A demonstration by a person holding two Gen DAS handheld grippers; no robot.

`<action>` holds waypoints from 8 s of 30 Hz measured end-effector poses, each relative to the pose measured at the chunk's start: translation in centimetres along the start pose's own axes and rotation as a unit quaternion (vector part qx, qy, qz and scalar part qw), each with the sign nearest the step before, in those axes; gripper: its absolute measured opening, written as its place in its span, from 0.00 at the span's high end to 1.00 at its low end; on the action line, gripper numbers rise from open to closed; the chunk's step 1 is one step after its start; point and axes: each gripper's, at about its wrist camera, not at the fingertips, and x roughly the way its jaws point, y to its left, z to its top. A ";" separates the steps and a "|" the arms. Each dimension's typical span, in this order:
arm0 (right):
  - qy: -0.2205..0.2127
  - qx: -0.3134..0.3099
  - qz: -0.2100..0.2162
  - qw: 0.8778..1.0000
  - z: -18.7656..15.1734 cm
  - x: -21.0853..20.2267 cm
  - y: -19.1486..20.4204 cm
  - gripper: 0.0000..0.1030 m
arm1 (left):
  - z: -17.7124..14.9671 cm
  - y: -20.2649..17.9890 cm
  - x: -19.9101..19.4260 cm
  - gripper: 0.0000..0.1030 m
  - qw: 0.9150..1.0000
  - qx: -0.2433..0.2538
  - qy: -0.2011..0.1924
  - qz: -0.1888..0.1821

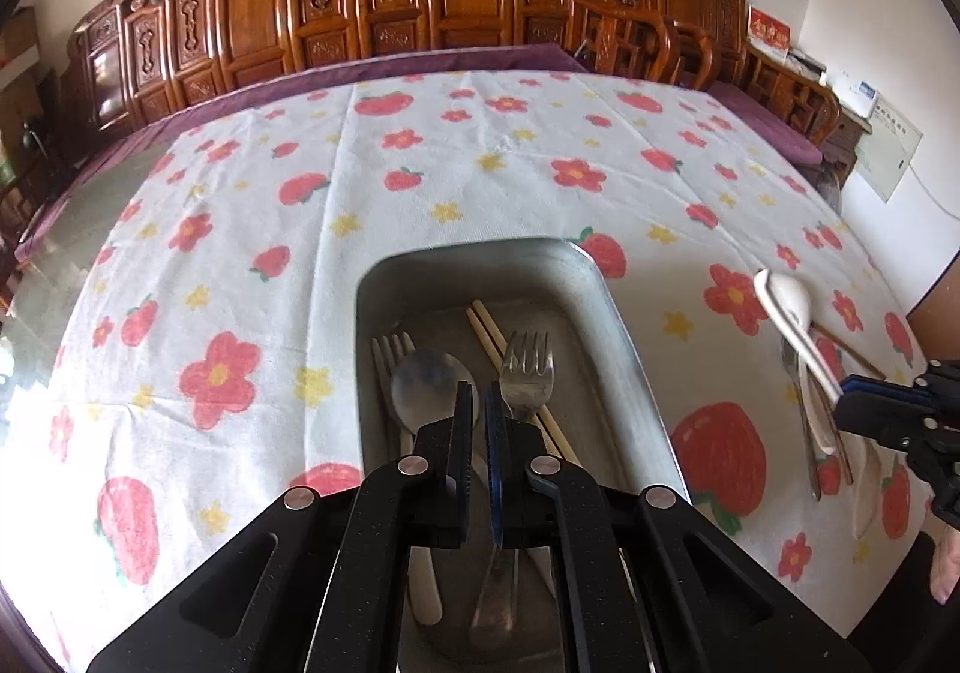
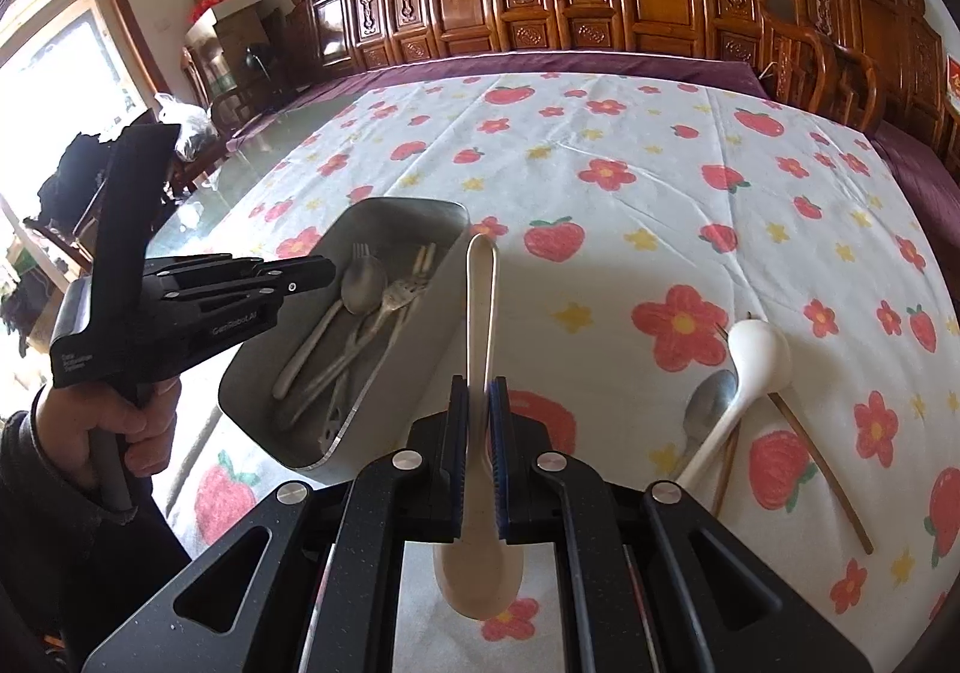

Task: Organize utensils
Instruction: 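Carry the silver fork into the tray and open the left gripper, then lower the white plastic spoon into the tray and open the right gripper, then reach the left gripper to the pile and grasp the white ceramic soup spoon, then grasp a silver spoon with the right gripper while the left gripper holds the ceramic spoon, then carry the ceramic soup spoon into the tray and open the left gripper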

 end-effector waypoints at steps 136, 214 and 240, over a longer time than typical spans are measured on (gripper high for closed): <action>-0.022 0.092 -0.128 0.987 -9.0 -6.5 -15.6 0.78 | 2.4 -21.2 4.0 0.98 0.983 0.117 0.003 -0.141; -0.068 -0.037 -0.060 0.995 3.9 -1.2 -0.3 0.98 | -0.1 0.0 0.3 0.97 0.998 0.030 0.008 -0.052; -0.070 -0.060 -0.034 0.995 5.8 0.3 4.3 0.98 | 0.9 2.7 -2.4 0.76 0.999 0.006 -0.031 -0.014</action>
